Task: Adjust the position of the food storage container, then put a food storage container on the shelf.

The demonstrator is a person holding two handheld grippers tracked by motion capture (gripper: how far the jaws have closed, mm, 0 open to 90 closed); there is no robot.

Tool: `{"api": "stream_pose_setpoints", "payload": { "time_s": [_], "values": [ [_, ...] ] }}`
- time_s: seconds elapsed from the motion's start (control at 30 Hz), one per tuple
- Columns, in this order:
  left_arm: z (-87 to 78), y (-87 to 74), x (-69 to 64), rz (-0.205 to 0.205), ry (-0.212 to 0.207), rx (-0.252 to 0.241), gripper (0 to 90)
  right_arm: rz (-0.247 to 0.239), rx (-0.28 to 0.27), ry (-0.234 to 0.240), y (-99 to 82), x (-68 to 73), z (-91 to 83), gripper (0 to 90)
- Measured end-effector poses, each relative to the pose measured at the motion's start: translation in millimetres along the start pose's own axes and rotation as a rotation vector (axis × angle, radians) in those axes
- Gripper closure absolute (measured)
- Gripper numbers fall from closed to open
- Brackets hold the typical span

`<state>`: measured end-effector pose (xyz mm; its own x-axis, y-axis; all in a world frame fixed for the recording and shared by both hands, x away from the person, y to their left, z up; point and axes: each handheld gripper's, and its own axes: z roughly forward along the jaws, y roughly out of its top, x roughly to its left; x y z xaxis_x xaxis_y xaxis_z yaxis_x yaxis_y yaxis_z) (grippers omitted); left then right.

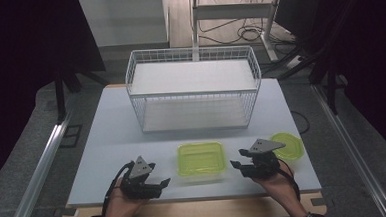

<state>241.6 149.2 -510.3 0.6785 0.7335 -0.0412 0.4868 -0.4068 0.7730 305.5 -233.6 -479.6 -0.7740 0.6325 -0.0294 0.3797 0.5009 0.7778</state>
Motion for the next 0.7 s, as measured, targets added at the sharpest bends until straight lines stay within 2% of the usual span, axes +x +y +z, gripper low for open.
{"api": "stream_pose_setpoints", "payload": {
  "time_s": [0.1,0.27,0.37,0.7],
  "values": [
    [-0.5,-1.6,-0.7,-0.012,0.017,0.007,8.3,0.016,0.005,0.032,-2.4,-1.8,2.5,30.1],
    [-2.1,-5.6,-1.0,-0.013,0.020,0.007,5.2,-0.002,0.023,0.045,-6.9,-0.6,6.6,17.3],
    [-2.5,-6.6,-1.5,-0.005,0.020,0.005,4.7,0.012,0.021,0.060,-9.4,-0.5,6.3,11.9],
    [-0.3,-7.3,-2.1,0.016,0.019,0.009,3.7,0.001,0.022,0.071,-10.3,-0.8,7.3,8.7]
  ]
}}
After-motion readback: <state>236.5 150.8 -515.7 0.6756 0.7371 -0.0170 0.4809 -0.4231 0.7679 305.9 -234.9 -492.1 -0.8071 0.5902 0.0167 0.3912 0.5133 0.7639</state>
